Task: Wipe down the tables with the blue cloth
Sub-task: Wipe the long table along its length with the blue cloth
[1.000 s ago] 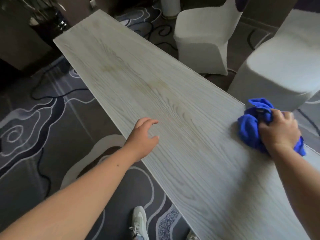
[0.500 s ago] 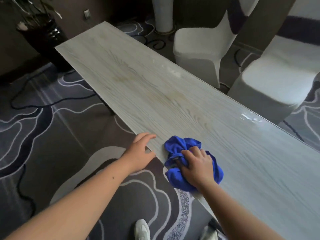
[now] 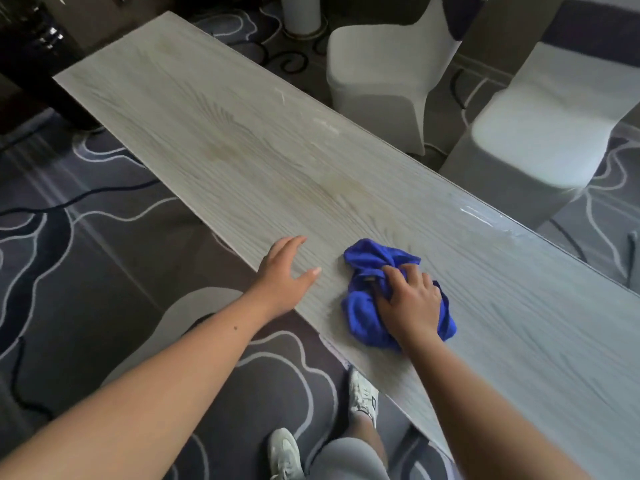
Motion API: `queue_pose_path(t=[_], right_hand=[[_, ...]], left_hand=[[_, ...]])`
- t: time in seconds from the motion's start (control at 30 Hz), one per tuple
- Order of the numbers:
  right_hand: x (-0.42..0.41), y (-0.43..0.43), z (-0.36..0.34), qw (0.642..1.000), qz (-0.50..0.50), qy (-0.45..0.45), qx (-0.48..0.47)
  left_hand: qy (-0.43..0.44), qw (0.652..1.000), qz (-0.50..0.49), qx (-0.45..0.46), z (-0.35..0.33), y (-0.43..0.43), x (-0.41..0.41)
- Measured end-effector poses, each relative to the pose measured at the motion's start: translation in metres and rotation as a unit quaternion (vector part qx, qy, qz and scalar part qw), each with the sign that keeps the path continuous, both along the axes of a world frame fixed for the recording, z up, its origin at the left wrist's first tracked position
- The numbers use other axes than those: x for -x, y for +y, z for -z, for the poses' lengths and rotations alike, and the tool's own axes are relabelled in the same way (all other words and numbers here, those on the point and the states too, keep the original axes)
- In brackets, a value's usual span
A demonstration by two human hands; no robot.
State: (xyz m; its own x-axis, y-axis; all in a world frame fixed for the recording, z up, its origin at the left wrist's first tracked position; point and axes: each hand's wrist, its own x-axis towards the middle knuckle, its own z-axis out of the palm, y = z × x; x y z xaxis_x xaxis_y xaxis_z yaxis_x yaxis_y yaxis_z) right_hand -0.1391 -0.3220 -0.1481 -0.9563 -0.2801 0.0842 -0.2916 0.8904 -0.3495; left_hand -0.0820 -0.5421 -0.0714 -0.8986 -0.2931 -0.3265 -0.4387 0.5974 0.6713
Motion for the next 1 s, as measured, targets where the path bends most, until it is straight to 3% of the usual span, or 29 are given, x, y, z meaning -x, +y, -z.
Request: queue_pose_path(t=[0.23,0.43,0.53,0.7,0.87,1.0], right_hand=[[0.172,0.055,-0.001,0.991,0.136,0.000,0.003],[0.209,0.062,-0.007,0.986,0.164,0.004,-0.018],[0.191,0.041,-0.010,0.988,0.150,0.002,-0.025],[0.091,-0.050,-0.009,1.000,-0.006,-0.004,-0.003],[-0.020,-0.111,-0.009,0.999,-0.049,0.007,-0.015],[-0.060,-0.131,-0.012,0.998,-0.052,-0.017,-0.024]], left_hand=[[-0.028,0.999,-0.026,-0.017,0.014,0.000,0.071],[-0.024,0.997,-0.067,-0.018,0.008,-0.020,0.093],[-0.030,0.996,-0.072,-0.030,0.008,-0.035,0.088],[-0.026,0.998,-0.047,-0.029,0.007,-0.063,0.063],[-0.016,0.999,-0.014,-0.027,-0.003,-0.094,0.023],[-0.011,0.999,0.010,-0.039,-0.011,-0.106,0.009]])
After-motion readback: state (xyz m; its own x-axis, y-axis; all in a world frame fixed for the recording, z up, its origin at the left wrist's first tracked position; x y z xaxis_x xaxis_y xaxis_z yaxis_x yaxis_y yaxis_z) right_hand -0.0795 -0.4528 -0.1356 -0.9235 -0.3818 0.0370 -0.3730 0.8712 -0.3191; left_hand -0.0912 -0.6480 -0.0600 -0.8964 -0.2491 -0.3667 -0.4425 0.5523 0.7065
